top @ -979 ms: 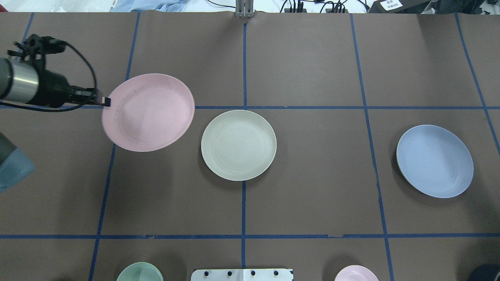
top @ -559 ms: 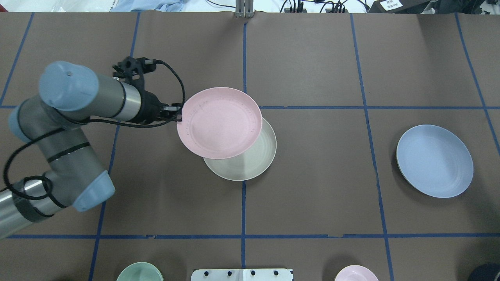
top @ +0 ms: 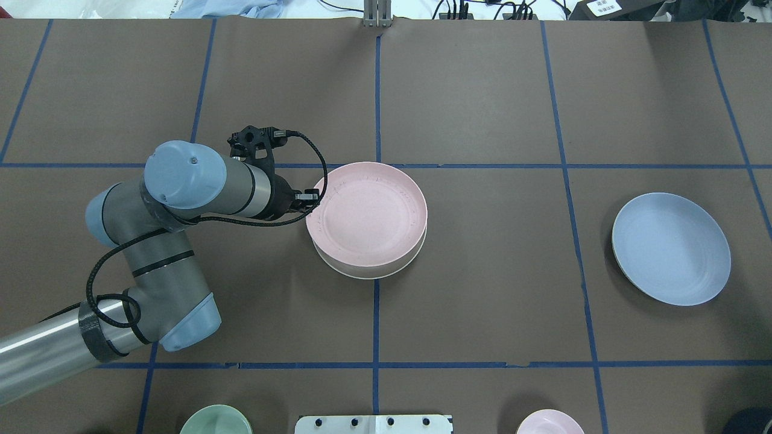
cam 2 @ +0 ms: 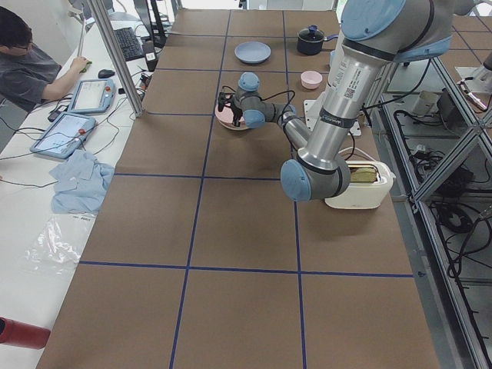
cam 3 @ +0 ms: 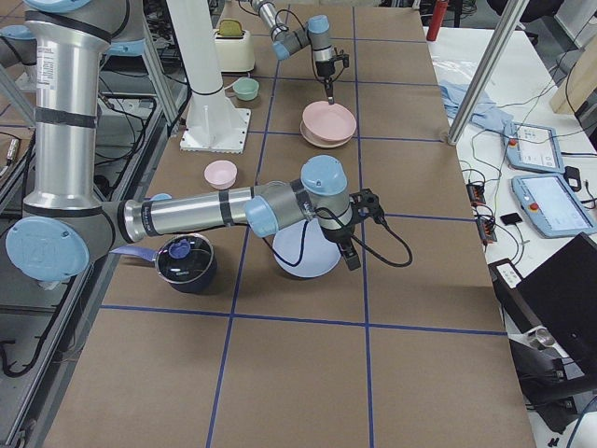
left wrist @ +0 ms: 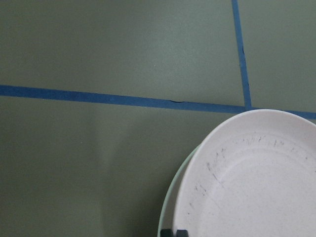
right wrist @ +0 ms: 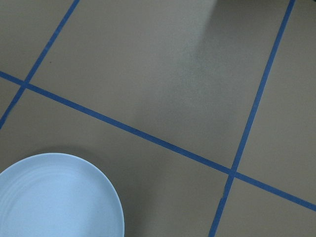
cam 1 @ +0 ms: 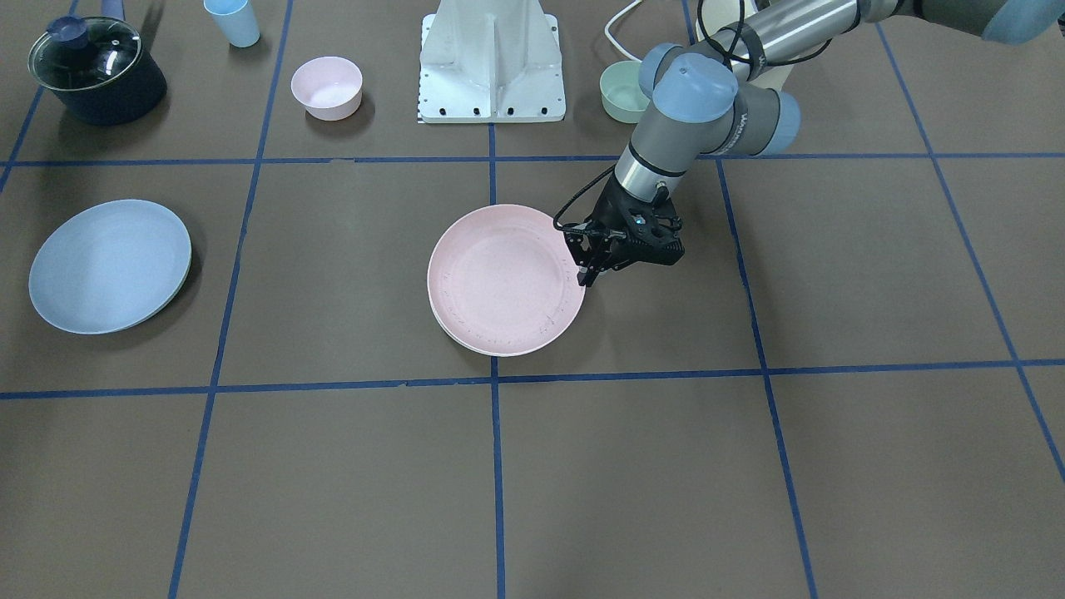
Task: Stack three plates with pink and blue
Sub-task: 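Slide the pink plate with the left gripper onto the cream plate, then open the left gripper and withdraw it from the stacked plates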
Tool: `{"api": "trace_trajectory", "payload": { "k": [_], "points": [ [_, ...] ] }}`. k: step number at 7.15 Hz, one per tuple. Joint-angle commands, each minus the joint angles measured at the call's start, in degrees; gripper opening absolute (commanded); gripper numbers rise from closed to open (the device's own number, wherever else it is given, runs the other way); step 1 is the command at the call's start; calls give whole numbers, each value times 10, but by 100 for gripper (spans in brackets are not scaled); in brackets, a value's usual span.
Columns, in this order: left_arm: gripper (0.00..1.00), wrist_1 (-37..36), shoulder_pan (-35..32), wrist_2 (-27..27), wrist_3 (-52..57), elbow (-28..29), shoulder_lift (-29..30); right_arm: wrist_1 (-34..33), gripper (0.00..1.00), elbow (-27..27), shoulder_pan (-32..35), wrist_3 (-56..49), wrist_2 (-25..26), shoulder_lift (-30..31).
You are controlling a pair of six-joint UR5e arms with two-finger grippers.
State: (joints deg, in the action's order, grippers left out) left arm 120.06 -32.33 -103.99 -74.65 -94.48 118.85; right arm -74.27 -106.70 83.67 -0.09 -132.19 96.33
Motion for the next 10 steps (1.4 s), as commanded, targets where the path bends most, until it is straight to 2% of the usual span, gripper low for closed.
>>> {"api": "trace_trajectory", "payload": {
  "k": [1, 3, 4, 5, 6, 7, 8, 9, 10],
  "points": [
    [0, 0, 9, 2, -1, 5, 3, 0, 100, 0, 0, 0, 0, 0],
    [3, 0, 10, 5, -1, 6, 5, 0, 100, 0, 0, 0, 0, 0],
    [31, -1, 10, 5, -1, 6, 5, 0, 100, 0, 0, 0, 0, 0],
    [68, -1, 10, 9, 0, 5, 4, 0, 100, 1, 0, 0, 0, 0],
    [100, -1, 9, 14, 6, -2, 3, 0, 100, 0, 0, 0, 0, 1],
    [100, -5, -1, 11, 17, -24, -4, -1, 100, 1, -2, 3, -2, 1],
    [100, -13, -14, 7, 71, -65, -30, 5, 100, -3, -17, 69, -2, 3],
    [100, -60, -40, -16, 147, -129, -68, 64, 100, -2, -59, 164, -4, 10],
    [100, -116, -92, -58, 231, -180, -98, 157, 100, -1, -111, 281, 4, 29]
  ]
}}
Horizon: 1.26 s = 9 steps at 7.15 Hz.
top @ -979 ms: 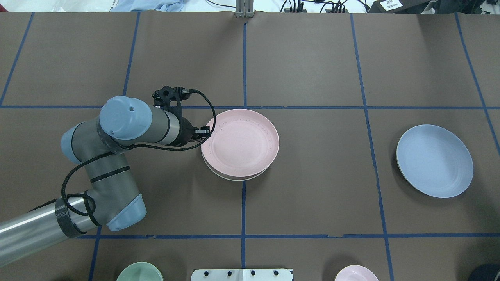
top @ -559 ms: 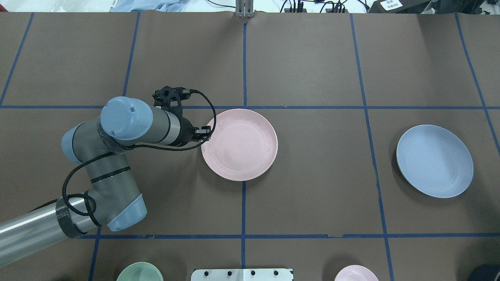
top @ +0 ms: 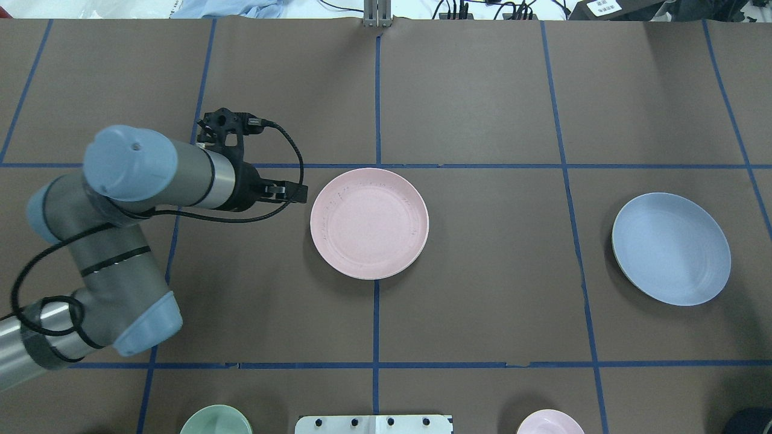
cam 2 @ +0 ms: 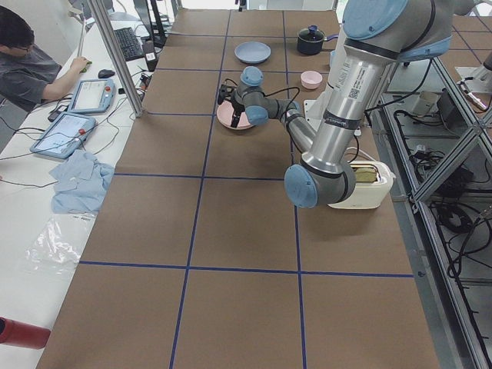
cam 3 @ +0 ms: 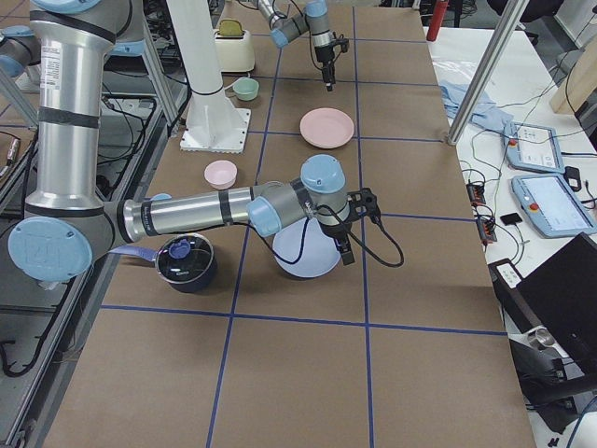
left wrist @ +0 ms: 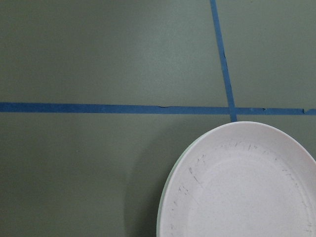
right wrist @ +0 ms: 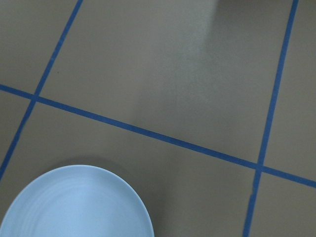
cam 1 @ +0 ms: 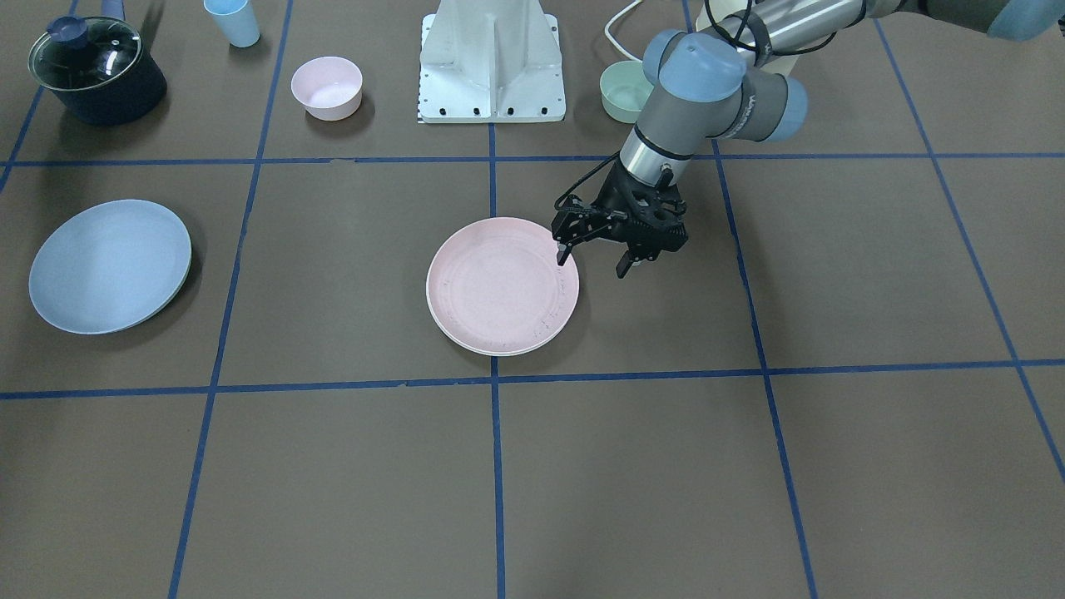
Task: Stack three plates with pink and blue
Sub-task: 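Open the left gripper and withdraw it from the stacked plates, then lower the right gripper to the rim of the light blue plate and grasp it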
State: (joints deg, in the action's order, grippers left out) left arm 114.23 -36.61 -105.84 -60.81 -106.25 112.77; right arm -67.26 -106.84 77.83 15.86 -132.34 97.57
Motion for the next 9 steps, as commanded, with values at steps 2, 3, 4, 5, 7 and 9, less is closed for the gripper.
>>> {"api": "trace_trajectory", "payload": {
  "k": [2, 3, 4, 5, 7, 9],
  "points": [
    [100, -74, -162, -112, 275, -90, -108, 221, 100, 1, -144, 243, 83, 88],
    [100, -72, -221, -123, 378, -87, -156, 244, 100, 6, -180, 280, 119, 99],
    [100, -71, -271, -141, 450, -86, -183, 252, 98, 23, -209, 290, 152, 102],
    [100, -71, -299, -147, 489, -85, -197, 314, 88, 68, -227, 308, 182, 102],
    [100, -71, -308, -147, 497, -86, -205, 450, 65, 158, -237, 363, 190, 103],
    [100, -70, -308, -147, 496, -87, -206, 452, 54, 169, -239, 363, 190, 108]
  ]
}}
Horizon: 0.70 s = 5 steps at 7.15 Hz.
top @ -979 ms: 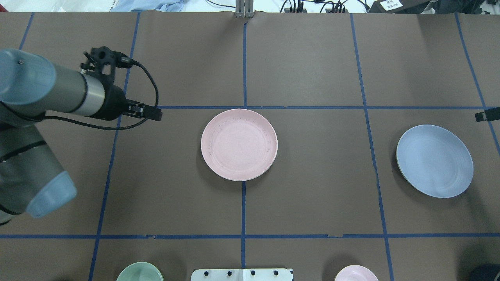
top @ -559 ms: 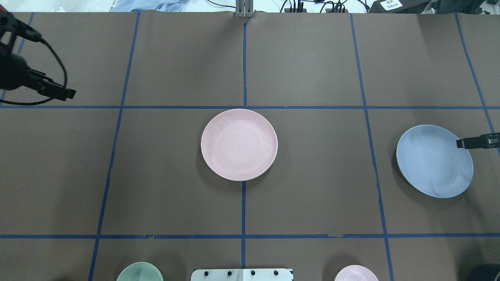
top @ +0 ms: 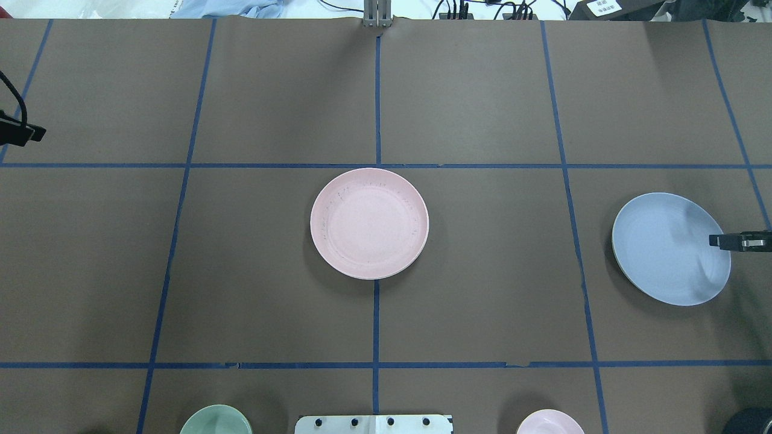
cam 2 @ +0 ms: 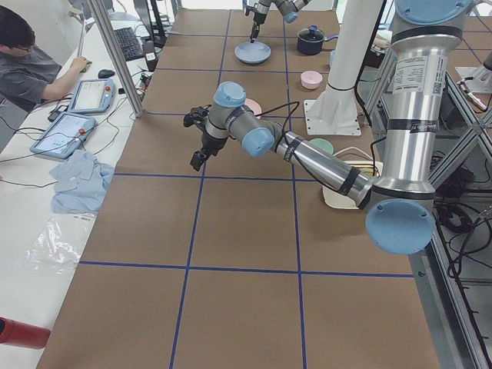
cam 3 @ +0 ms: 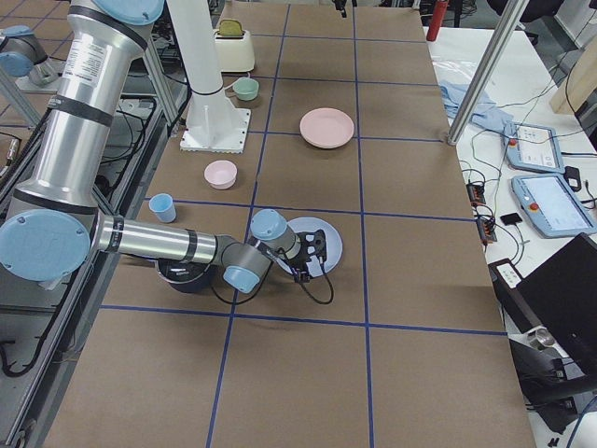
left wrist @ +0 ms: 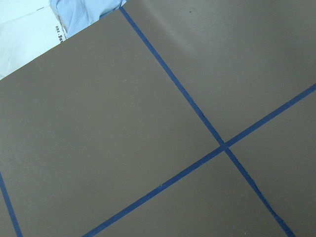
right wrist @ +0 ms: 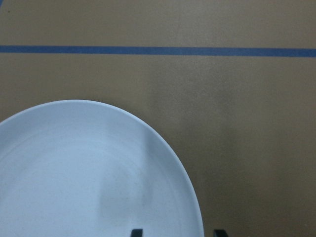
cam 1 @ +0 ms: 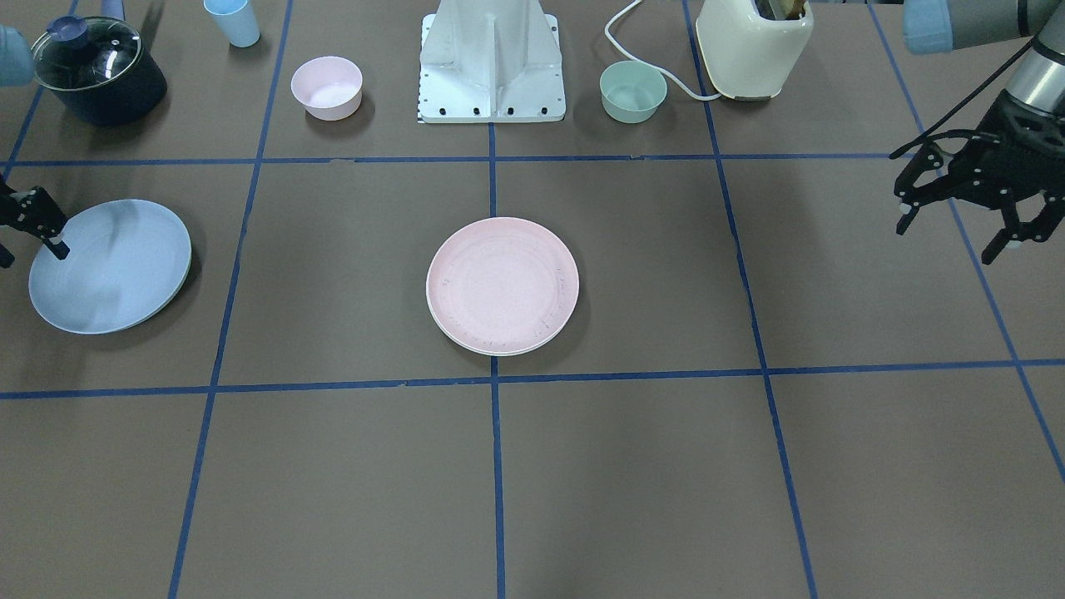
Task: Stack three plates with pink and blue
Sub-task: 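Lower the right gripper to the rim of the light blue plate and grasp it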
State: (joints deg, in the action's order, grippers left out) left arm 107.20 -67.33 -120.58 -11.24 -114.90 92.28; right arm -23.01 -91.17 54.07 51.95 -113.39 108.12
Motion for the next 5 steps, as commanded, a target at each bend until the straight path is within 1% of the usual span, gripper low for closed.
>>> {"api": "trace_trajectory", "payload": {
  "k": [1, 2, 3, 4, 5],
  "points": [
    [100, 0, -1, 0, 1, -1, -1, 10, 52, 18, -4, 2, 2, 2],
    [100, 0, -1, 0, 1, 0, -1, 10, 48, 22, -6, 2, 4, 2],
    [100, 0, -1, 0, -1, 0, -1, 10, 46, 27, -11, 3, 10, 2],
    [100, 1, 0, 0, -1, 1, -1, 10, 26, 27, -12, 3, 9, -2],
    [100, 2, 0, 0, -1, 1, -1, 10, 0, 24, -12, 4, 8, -5]
  ]
}}
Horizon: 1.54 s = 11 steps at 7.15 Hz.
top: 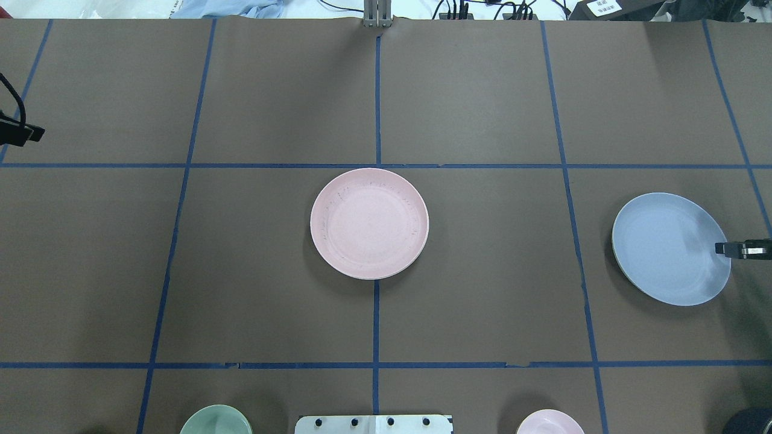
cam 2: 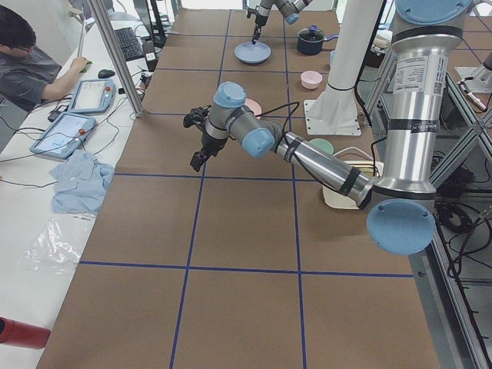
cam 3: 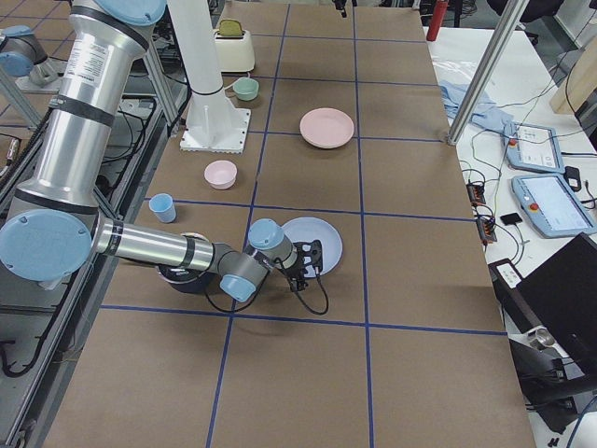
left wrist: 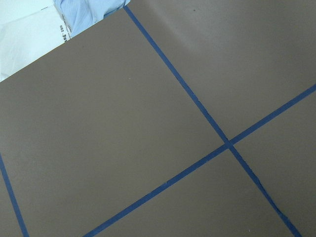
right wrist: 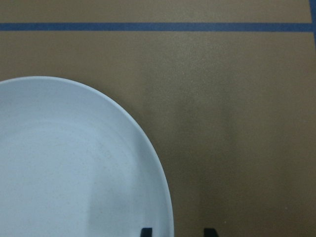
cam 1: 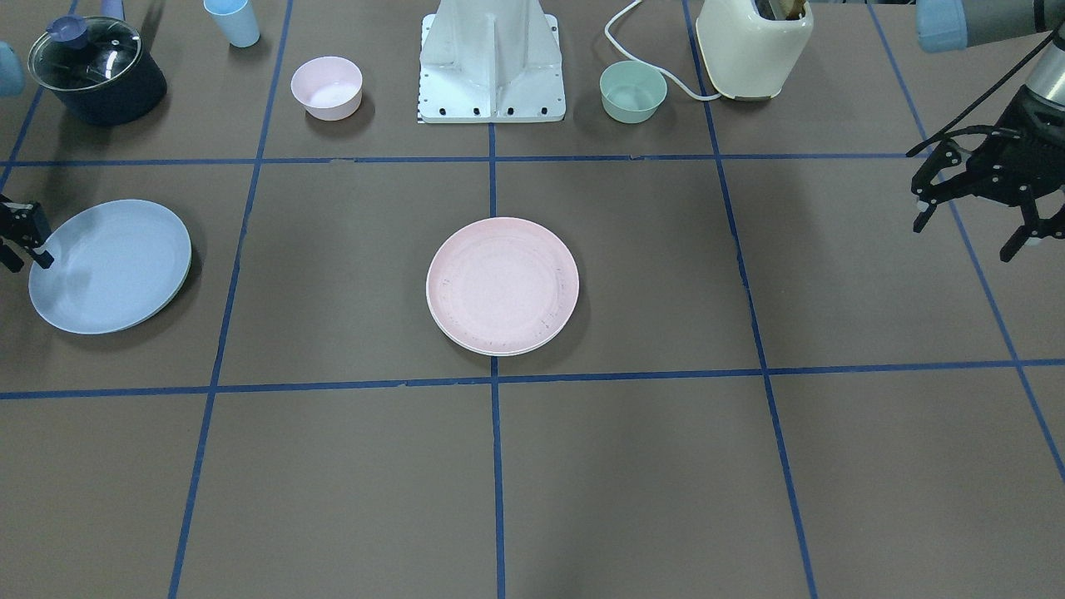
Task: Stack three plates with pink and blue
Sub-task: 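Lower the right gripper to the rim of the light blue plate and grasp it, then slide the light blue plate with the right gripper onto the pink plate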
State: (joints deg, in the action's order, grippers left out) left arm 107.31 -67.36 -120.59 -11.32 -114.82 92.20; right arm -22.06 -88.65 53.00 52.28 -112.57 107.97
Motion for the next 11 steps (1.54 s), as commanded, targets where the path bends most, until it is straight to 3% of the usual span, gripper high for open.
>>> {"api": "trace_trajectory", "payload": {
  "k": [1, 3, 4, 6, 8, 9, 11],
  "points": [
    [100, 2, 0, 0, 0, 0, 0, -1, 0, -4, -1, 1, -4, -13],
    [100, 2, 0, 0, -3, 1, 0, -6, 0, -24, -1, 7, -6, -23],
    [100, 2, 0, 0, -3, 2, 0, -34, 0, -77, -1, 45, -18, -29],
    [100, 2, 1, 0, -4, 2, 1, -178, 0, -165, -4, 135, -33, -133],
    [100, 3, 2, 0, -11, 3, 1, -282, 0, -174, -46, 205, -23, -261],
    [100, 3, 3, 0, -22, 3, 3, -313, 0, -176, -82, 234, 7, -307],
    [100, 3, 3, 0, -23, 3, 3, -405, 0, -174, -196, 294, 140, -393]
  ]
}}
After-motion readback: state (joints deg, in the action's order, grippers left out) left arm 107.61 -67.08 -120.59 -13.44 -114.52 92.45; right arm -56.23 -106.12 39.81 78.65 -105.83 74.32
